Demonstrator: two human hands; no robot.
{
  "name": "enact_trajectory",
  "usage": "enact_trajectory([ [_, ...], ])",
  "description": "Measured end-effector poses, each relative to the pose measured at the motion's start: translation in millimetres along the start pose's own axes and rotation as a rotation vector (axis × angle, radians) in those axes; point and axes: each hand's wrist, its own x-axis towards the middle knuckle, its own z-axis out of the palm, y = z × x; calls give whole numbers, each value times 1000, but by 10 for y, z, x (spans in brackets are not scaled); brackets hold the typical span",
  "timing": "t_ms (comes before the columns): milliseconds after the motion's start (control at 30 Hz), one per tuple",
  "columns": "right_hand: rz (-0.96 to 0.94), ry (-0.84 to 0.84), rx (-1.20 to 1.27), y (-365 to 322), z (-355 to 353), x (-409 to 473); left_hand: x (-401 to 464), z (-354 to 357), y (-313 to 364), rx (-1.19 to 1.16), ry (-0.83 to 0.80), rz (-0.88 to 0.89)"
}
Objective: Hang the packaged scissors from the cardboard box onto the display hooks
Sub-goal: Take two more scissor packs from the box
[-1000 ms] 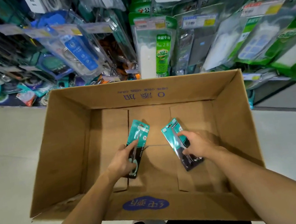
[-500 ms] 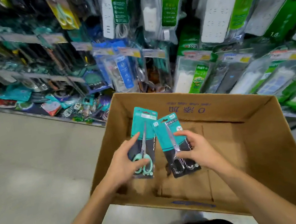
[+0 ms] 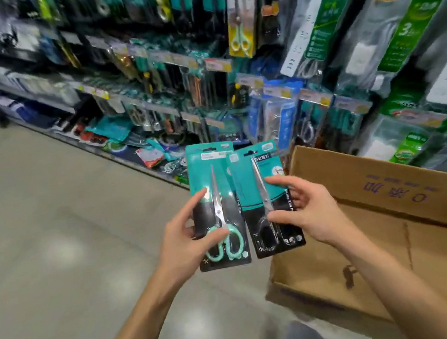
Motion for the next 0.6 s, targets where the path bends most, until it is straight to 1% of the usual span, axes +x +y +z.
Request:
enact_trajectory([
  [167, -52, -69, 0, -141, 573, 409, 16, -569, -53, -93, 56, 20],
  [333, -87, -125, -5, -221, 1023, 902, 213, -1089, -92, -104, 107, 26],
  [467, -83, -156, -4, -271, 1289, 1419, 588, -1495, -101, -83, 136, 8],
  [600, -81, -130, 26, -313, 1464, 2029, 1142, -1900, -41, -49, 113, 4],
])
